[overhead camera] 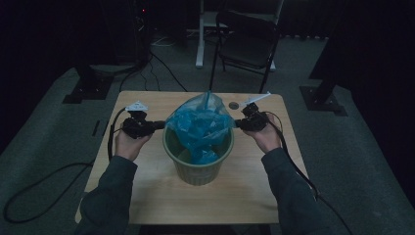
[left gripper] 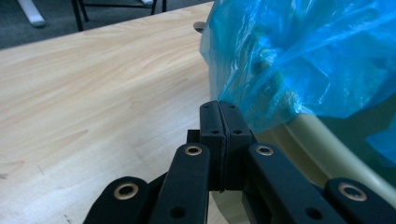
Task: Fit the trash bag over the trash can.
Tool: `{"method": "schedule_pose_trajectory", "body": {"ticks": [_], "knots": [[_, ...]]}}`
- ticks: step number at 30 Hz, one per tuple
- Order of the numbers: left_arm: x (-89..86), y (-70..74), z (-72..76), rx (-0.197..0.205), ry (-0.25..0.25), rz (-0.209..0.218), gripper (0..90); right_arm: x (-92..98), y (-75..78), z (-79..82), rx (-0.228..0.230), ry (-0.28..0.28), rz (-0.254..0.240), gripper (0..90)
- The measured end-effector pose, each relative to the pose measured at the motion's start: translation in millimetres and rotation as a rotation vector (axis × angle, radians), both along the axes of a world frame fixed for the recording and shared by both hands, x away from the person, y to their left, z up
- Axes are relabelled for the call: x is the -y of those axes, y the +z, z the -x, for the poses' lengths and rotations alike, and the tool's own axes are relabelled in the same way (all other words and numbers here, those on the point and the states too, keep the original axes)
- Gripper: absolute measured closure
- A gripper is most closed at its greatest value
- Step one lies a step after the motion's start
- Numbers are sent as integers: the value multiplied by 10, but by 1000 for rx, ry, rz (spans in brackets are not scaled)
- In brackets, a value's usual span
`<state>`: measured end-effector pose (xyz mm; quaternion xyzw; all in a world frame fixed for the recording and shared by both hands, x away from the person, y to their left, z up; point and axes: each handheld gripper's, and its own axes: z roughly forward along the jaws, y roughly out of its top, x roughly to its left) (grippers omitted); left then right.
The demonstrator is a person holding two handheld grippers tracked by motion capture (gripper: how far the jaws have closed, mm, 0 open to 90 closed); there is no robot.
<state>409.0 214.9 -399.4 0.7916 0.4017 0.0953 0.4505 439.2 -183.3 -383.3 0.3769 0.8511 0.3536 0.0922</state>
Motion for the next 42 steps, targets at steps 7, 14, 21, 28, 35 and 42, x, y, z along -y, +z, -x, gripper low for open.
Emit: {"method": "schedule_pose_trajectory", "body": {"ticks": [7, 14, 21, 28, 35, 42], "knots": [[-3, -102, 55, -25, -19, 14, 897, -6, -103, 118, -26, 51, -3, 900], [52, -166, 88, -35, -38, 10, 897, -87, -163, 184, -38, 86, 13, 900], [37, -198, 113, -44, -38, 14, 897, -58, -203, 220, -51, 91, 12, 900], [91, -225, 113, -53, -50, 16, 898, -64, -263, 227, -73, 101, 1, 900], [95, -225, 106, -54, -49, 14, 895, -80, -279, 224, -73, 99, 4, 900], [1, -155, 147, -35, -30, 34, 829, -18, -197, 259, -41, 91, -27, 879]]}}
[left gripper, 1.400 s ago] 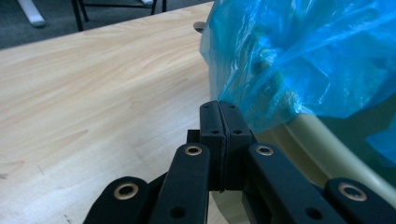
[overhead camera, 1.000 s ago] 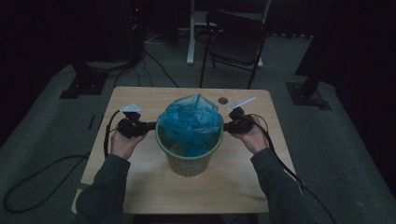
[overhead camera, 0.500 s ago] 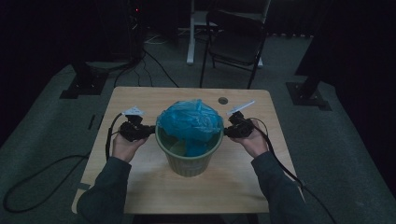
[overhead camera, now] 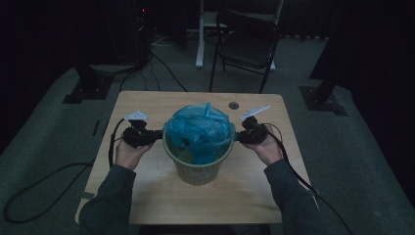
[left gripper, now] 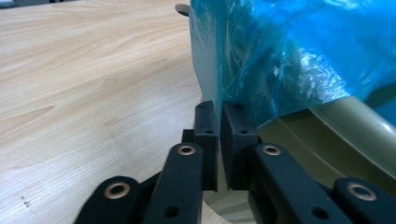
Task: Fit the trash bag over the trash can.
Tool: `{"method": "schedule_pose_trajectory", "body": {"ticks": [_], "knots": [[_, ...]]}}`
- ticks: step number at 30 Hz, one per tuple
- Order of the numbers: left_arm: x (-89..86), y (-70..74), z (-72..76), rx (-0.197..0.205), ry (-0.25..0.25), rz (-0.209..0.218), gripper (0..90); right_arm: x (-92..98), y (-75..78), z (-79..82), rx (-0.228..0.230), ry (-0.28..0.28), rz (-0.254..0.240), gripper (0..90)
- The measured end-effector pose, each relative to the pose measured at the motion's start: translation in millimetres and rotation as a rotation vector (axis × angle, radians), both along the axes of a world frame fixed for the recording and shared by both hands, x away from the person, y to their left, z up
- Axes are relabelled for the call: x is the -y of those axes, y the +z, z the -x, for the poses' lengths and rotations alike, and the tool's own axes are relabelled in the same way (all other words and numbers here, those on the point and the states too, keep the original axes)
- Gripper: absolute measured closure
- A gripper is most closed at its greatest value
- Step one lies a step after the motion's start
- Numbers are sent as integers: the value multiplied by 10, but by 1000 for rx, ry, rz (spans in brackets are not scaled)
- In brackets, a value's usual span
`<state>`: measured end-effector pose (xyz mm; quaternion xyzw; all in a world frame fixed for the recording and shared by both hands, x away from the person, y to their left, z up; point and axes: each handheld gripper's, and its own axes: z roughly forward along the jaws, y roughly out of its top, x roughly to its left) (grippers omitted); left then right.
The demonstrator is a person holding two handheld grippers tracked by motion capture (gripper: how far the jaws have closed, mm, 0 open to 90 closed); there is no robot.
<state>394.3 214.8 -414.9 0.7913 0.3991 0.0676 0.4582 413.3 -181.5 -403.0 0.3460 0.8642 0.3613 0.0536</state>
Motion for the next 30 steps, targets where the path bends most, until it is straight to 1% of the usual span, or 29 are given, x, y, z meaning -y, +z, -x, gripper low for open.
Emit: {"method": "schedule_pose_trajectory", "body": {"ticks": [2, 3, 4, 5, 8, 9, 12, 16, 18, 22, 26, 30], "knots": [[-24, 28, 16, 6, 1, 9, 807, 27, 25, 8, 8, -4, -8, 845], [-24, 28, 16, 6, 1, 9, 791, 27, 25, 8, 8, -4, -8, 845], [-40, 52, 31, 12, 3, 13, 791, 40, 38, 13, 12, -6, -12, 829], [-46, 60, 38, 14, 1, 13, 770, 61, 60, 26, 20, -7, -16, 801], [-64, 91, 70, 23, 3, 17, 745, 88, 94, 53, 30, -7, -25, 756], [-64, 91, 70, 23, 3, 17, 738, 88, 94, 53, 30, -7, -25, 756], [-92, 127, 109, 33, 6, 18, 726, 139, 144, 76, 49, -19, -38, 716], [-111, 158, 137, 39, 5, 23, 713, 173, 176, 88, 59, -26, -49, 701], [-128, 191, 166, 49, 3, 28, 706, 198, 203, 107, 68, -31, -59, 698], [-140, 228, 195, 60, 3, 27, 700, 219, 228, 127, 75, -34, -63, 697], [-169, 288, 230, 72, 1, 44, 694, 262, 287, 169, 93, -36, -77, 694], [-170, 337, 237, 85, -4, 58, 685, 282, 321, 186, 101, -38, -86, 693]]}}
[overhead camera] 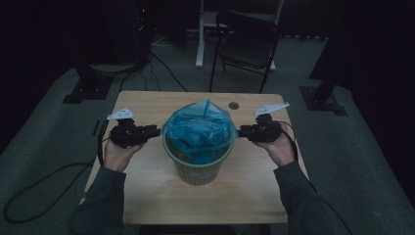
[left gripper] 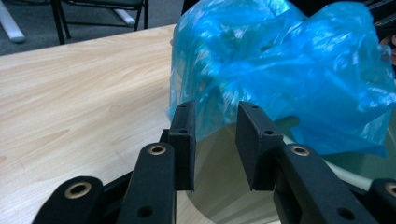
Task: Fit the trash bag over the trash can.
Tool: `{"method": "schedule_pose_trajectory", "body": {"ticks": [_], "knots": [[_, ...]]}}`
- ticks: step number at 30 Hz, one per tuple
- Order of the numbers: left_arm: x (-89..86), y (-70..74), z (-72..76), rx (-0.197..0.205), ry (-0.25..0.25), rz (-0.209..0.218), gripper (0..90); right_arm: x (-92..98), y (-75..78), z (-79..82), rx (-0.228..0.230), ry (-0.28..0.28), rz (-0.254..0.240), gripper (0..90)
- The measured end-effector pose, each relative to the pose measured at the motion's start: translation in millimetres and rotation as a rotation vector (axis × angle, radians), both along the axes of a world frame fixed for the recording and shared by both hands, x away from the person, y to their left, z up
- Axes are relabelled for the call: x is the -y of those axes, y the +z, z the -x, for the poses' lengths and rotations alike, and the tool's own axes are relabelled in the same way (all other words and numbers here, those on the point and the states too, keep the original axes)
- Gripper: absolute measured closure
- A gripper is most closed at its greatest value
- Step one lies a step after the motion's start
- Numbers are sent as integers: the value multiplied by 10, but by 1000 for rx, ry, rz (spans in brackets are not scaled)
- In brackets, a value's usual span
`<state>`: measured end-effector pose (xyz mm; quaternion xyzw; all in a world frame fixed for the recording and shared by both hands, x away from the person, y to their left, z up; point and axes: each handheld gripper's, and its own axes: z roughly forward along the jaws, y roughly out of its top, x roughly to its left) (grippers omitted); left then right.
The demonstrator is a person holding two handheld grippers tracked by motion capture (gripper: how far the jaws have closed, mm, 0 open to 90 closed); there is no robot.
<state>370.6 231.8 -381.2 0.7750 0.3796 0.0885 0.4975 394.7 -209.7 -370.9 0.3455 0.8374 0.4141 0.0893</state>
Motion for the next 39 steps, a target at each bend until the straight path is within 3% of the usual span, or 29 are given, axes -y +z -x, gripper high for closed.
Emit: {"method": "schedule_pose_trajectory", "body": {"ticks": [15, 23, 30, 35, 39], "knots": [[103, 84, -141, 45, -41, -9, 599, 76, -25, -8, -11, -11, -23, 687], [168, 125, -160, 57, -61, -3, 587, 112, 76, 58, 15, -8, -49, 683], [221, 109, -184, 49, -77, -10, 613, 92, 163, 118, 38, 6, -78, 672], [264, 107, -175, 58, -80, -22, 669, 28, 159, 147, 13, 58, -123, 649], [263, 114, -162, 63, -83, -21, 737, -15, 141, 154, 5, 77, -116, 639]]}}
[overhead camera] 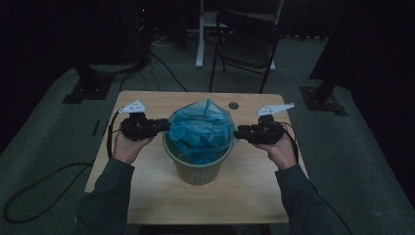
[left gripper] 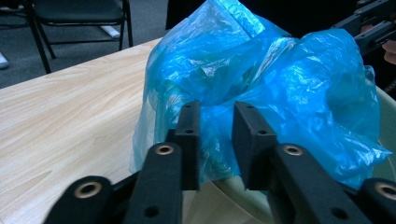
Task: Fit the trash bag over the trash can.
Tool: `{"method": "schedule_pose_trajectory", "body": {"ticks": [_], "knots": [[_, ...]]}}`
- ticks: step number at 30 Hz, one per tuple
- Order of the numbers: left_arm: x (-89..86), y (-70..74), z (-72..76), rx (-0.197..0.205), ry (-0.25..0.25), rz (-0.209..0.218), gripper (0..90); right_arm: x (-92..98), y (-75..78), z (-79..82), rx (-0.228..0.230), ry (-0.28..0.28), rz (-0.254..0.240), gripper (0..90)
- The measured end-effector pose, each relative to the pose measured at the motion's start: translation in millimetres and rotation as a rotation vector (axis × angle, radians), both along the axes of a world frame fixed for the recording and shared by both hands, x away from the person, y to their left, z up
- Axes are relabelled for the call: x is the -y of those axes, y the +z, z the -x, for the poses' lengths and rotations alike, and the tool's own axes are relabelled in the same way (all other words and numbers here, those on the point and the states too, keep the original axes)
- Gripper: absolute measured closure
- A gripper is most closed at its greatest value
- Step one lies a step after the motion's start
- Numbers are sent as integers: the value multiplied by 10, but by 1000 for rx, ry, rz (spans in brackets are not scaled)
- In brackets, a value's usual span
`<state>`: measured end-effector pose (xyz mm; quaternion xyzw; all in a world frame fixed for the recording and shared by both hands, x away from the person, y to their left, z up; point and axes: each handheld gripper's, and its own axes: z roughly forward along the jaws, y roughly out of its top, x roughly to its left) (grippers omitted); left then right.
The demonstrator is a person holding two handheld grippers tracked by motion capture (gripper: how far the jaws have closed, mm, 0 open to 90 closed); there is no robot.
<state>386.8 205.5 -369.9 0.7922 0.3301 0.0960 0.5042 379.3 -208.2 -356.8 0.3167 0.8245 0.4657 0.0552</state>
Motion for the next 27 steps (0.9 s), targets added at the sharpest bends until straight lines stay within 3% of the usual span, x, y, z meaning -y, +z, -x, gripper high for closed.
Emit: {"method": "schedule_pose_trajectory", "body": {"ticks": [4, 8, 9, 10, 13, 17, 27], "knots": [[-3, 0, 23, 5, -2, -8, 824, -30, -31, -9, -12, 13, 12, 646], [-12, 3, 68, 13, -2, 1, 891, -37, -48, -6, -28, 32, 6, 740], [-21, -6, 116, 17, 0, 9, 898, -37, -42, 21, -19, 41, 11, 830], [-24, -16, 136, 17, 1, 11, 898, -37, -39, 30, -18, 44, 13, 849], [-33, -42, 186, 14, -3, 13, 899, -33, -36, 51, -21, 50, 10, 866], [-95, -78, 302, 14, 1, 50, 899, -27, -51, 115, -26, 67, 11, 900], [-164, -122, 429, -3, 1, 79, 900, -61, -90, 190, -26, 95, 26, 900]]}}
